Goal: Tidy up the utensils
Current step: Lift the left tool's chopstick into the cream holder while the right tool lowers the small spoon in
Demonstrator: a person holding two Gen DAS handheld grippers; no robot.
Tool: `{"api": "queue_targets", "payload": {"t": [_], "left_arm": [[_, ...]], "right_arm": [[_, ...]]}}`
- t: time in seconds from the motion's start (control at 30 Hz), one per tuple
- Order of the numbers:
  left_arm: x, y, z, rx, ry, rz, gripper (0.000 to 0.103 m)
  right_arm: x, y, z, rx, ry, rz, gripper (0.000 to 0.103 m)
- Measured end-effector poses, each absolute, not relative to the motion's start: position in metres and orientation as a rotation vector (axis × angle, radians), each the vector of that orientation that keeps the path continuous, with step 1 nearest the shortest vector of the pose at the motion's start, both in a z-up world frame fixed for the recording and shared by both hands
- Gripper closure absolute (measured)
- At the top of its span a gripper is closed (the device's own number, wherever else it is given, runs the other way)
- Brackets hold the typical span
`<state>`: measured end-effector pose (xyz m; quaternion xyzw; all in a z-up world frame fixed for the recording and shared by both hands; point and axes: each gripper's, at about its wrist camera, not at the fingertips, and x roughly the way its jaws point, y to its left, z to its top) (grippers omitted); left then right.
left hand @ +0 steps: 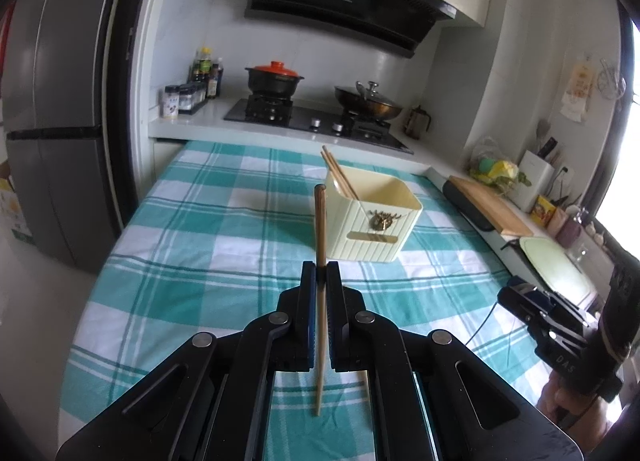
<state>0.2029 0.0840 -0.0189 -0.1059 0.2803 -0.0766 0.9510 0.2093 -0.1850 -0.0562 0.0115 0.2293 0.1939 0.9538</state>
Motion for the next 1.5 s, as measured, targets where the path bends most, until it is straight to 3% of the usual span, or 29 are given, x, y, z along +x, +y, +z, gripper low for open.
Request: {"api": "queue_targets", "payload": {"t": [1.07, 1.5], "left_arm": [[0.222, 0.076, -0.006, -0.278, 0.617, -0.250, 0.100], [0.287, 0.054, 0.073, -0.216, 0.476, -0.279, 0.100]], "right_arm": [[0.246, -0.218, -0.039, 0.131, 0.504, 0.435, 0.067], [0.344, -0.230, 0.031, 0.109, 0.445, 0.428, 0.067]]}}
